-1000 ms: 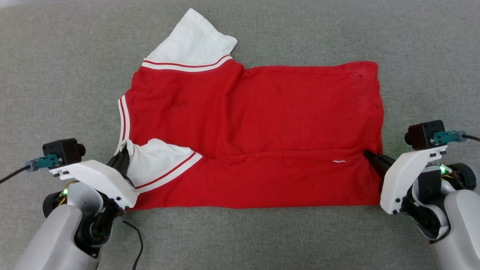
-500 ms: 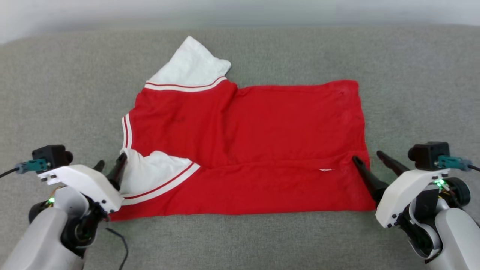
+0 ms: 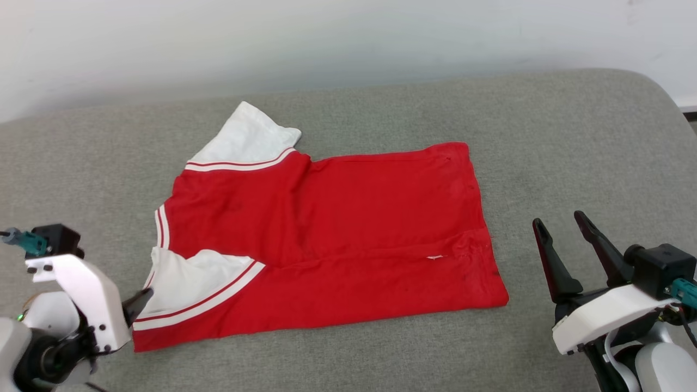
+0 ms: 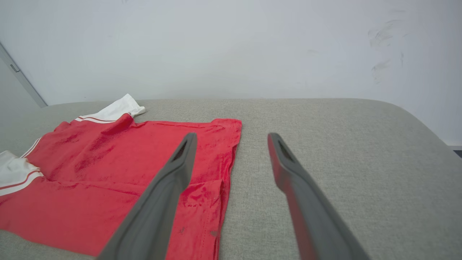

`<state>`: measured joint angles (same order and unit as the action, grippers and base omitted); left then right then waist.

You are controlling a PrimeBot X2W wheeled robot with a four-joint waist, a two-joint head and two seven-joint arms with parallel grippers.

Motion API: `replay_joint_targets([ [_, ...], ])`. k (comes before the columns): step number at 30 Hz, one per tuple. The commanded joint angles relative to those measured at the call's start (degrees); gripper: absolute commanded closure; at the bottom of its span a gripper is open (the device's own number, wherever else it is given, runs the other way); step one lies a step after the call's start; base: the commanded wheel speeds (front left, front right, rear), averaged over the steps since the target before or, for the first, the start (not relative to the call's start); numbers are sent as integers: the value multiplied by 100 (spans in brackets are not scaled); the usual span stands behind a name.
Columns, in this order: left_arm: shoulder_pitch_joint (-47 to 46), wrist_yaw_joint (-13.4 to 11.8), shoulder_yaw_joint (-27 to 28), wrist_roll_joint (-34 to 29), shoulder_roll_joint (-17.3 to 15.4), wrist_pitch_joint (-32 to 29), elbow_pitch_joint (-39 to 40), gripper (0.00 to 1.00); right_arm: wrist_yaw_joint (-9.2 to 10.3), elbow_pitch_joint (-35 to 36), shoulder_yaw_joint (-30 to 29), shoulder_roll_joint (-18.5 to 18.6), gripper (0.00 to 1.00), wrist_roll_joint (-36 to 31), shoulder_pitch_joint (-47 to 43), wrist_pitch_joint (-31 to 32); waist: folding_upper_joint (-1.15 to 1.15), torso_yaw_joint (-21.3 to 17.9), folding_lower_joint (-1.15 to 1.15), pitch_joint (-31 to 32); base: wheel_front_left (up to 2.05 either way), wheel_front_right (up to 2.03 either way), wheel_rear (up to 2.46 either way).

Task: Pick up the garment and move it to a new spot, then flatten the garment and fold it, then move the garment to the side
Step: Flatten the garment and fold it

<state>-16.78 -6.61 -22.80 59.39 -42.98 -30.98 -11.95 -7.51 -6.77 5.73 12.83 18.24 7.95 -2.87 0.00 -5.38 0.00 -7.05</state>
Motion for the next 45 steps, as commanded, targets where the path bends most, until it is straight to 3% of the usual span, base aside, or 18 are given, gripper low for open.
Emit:
replay_joint_targets([
  [1, 123, -49, -13, 81, -115, -216, 88, 0, 5, 125, -22, -81, 0, -70, -89, -4, 0, -75, 0, -62, 0, 0, 0],
  [4, 296, -177, -19, 274, -403, -748, 319, 0, 5, 459, -61, -222, 0, -218, -199, -3, 0, -192, 0, -238, 0, 0, 0],
  [7, 451, -301, -6, 427, -490, -998, 432, 0, 5, 729, -106, -380, 0, -325, -261, -7, 0, -292, 0, -471, 0, 0, 0],
  [10, 503, -361, 40, 550, -438, -1044, 375, 0, 5, 903, -126, -503, 0, -400, -264, 15, 0, -355, 0, -696, 0, 0, 0],
  [14, 480, -220, -57, 734, 1, -958, 33, 0, 5, 1001, -144, -536, 0, -481, -188, 41, 0, -389, 0, -919, 0, 0, 0],
  [15, 478, -193, -71, 757, 109, -906, -39, 36, 5, 1010, -153, -520, 0, -492, -183, 58, 0, -383, 0, -930, 0, 0, 0],
  [16, 476, -176, -94, 762, 207, -855, -115, 57, 5, 1024, -162, -507, 0, -495, -182, 73, 0, -371, 0, -932, 0, 0, 0],
  [17, 470, -138, -137, 728, 273, -803, -196, 68, 5, 1037, -173, -492, 0, -499, -179, 92, 0, -357, 0, -923, 0, 0, 0],
  [18, 470, -143, -147, 703, 357, -711, -270, 100, 5, 1044, -190, -468, 0, -497, -182, 132, 0, -339, 0, -903, 0, 0, 0],
  [22, 446, -23, -173, 601, 549, -377, -453, 100, 5, 1056, -268, -372, 0, -402, -275, 423, 0, -200, 0, -780, 0, 0, 0],
  [25, 333, 33, -137, 419, 575, -34, -454, 100, 5, 972, -346, -276, 0, -139, -338, 988, 0, -76, 0, -682, 0, 0, 0],
  [33, 170, -160, -38, -108, 476, 686, 272, 100, 5, 878, -478, 157, 0, 507, -272, 3612, 0, 323, 0, -588, 0, 0, 0],
  [36, 127, -261, -87, -256, 468, 743, 628, 100, 5, 900, -442, 188, 0, 605, -145, 4303, 0, 466, 0, -673, 0, 0, 0],
  [45, -137, -422, -226, -572, 506, 755, 1314, 100, 5, 68, -211, -45, 0, 715, 381, 4856, 0, 743, 0, -1123, 0, 0, 0],
])
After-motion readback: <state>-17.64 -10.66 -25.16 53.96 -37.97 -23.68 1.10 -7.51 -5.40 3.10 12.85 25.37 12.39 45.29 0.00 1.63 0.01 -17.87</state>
